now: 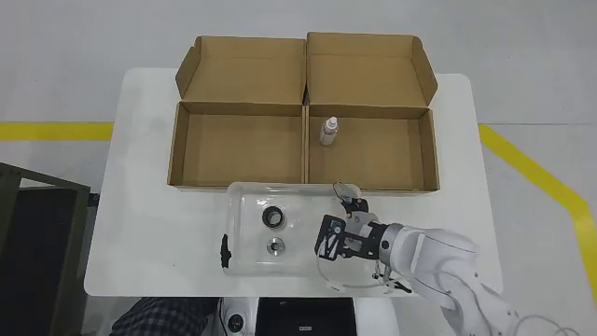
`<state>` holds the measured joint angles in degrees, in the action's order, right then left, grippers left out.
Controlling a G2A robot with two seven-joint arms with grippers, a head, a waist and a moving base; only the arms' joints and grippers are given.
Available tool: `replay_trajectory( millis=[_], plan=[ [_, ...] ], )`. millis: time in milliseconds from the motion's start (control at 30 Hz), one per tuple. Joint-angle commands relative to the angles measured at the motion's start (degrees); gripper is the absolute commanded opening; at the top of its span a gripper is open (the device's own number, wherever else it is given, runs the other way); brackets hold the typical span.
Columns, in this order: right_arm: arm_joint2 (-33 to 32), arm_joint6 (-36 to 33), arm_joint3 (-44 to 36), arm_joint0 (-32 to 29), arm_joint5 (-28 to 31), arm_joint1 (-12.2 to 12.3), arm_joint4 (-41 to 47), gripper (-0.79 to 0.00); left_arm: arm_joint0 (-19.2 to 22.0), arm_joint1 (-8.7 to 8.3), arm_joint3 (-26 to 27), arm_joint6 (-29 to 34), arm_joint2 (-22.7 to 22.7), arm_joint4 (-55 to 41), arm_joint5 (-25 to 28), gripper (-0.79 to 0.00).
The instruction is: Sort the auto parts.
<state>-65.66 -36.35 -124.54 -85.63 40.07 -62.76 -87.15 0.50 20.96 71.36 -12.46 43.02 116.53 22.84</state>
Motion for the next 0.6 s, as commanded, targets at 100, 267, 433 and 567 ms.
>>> replay_trajectory(
  millis=[100,267,433,567],
  plan=[
    [1.4,-3.6,0.0,0.2,0.1,0.0,-0.1,0.0,0.0,0.0,0.0,0.0,0.0,0.0,0.0,0.0],
    [4.2,-8.1,0.9,1.7,0.0,-0.3,-0.3,0.0,0.0,0.0,0.0,0.0,0.0,0.0,0.0,0.0],
    [7.4,-12.8,2.6,4.2,-0.1,-0.8,0.7,0.0,0.0,0.0,0.0,0.0,0.0,0.0,0.0,0.0],
    [9.3,-15.3,4.3,6.3,-0.7,-1.2,1.9,0.0,0.0,0.0,0.0,0.0,0.0,0.0,0.0,0.0]
  ],
)
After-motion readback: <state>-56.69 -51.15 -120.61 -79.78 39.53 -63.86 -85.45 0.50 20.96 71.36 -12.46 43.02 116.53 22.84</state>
